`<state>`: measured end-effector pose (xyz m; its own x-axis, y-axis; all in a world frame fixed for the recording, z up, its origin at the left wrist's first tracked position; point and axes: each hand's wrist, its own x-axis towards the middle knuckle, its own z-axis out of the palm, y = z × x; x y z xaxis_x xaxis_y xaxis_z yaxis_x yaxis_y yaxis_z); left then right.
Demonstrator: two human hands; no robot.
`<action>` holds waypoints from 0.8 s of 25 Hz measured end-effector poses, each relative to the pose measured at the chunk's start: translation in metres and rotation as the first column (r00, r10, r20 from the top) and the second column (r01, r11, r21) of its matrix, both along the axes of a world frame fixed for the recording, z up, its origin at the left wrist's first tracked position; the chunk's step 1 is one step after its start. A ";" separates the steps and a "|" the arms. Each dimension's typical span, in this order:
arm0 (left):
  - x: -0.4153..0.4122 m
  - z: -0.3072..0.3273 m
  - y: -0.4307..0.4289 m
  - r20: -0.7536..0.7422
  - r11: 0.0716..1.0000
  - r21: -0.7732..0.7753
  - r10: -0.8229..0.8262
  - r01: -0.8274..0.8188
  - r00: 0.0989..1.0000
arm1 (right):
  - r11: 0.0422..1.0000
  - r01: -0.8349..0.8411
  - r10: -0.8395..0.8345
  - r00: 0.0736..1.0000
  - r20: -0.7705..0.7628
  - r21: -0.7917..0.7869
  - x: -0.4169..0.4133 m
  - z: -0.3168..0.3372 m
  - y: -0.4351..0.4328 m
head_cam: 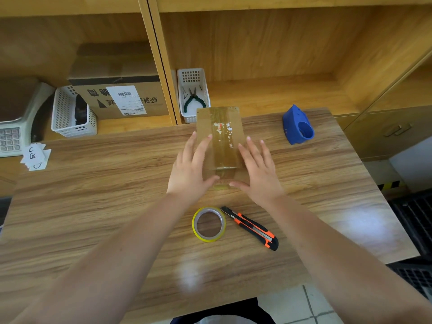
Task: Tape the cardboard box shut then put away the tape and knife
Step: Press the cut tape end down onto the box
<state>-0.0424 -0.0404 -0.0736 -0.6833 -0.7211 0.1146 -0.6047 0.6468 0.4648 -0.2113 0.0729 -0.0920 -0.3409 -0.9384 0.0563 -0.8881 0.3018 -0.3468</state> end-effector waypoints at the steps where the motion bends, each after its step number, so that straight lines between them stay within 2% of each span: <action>1: 0.011 -0.003 0.010 -0.128 0.999 0.013 0.031 -0.030 0.991 | 0.997 0.026 -0.021 0.998 0.062 -0.078 0.004 0.000 0.012; 3: 0.034 -0.017 0.028 -0.246 0.988 0.138 0.100 -0.067 0.964 | 0.989 0.062 -0.040 0.986 0.159 -0.133 0.014 -0.007 0.038; 5: 0.052 -0.038 0.042 -0.167 0.931 0.350 0.170 -0.103 0.971 | 0.997 0.042 -0.061 0.945 0.322 0.065 0.028 -0.021 0.056; 7: 0.059 -0.057 0.051 -0.035 0.847 0.525 0.115 -0.079 0.993 | 0.947 -0.057 -0.107 0.871 0.480 0.315 0.045 -0.040 0.063; 10: 0.052 -0.072 0.065 0.075 0.735 0.678 -0.061 -0.006 0.995 | 0.873 -0.102 -0.171 0.852 0.495 0.477 0.066 -0.066 0.060; 13: 0.043 -0.079 0.074 0.112 0.639 0.769 -0.106 -0.019 0.988 | 0.873 -0.031 -0.222 0.863 0.454 0.487 0.078 -0.078 0.052; 16: 0.038 -0.078 0.076 0.034 0.513 0.858 -0.041 -0.008 0.999 | 0.883 0.027 -0.285 0.825 0.488 0.469 0.077 -0.087 0.048; 20: 0.032 -0.069 0.071 -0.035 0.469 0.883 0.106 -0.019 0.994 | 0.921 0.099 -0.312 0.764 0.565 0.376 0.069 -0.088 0.046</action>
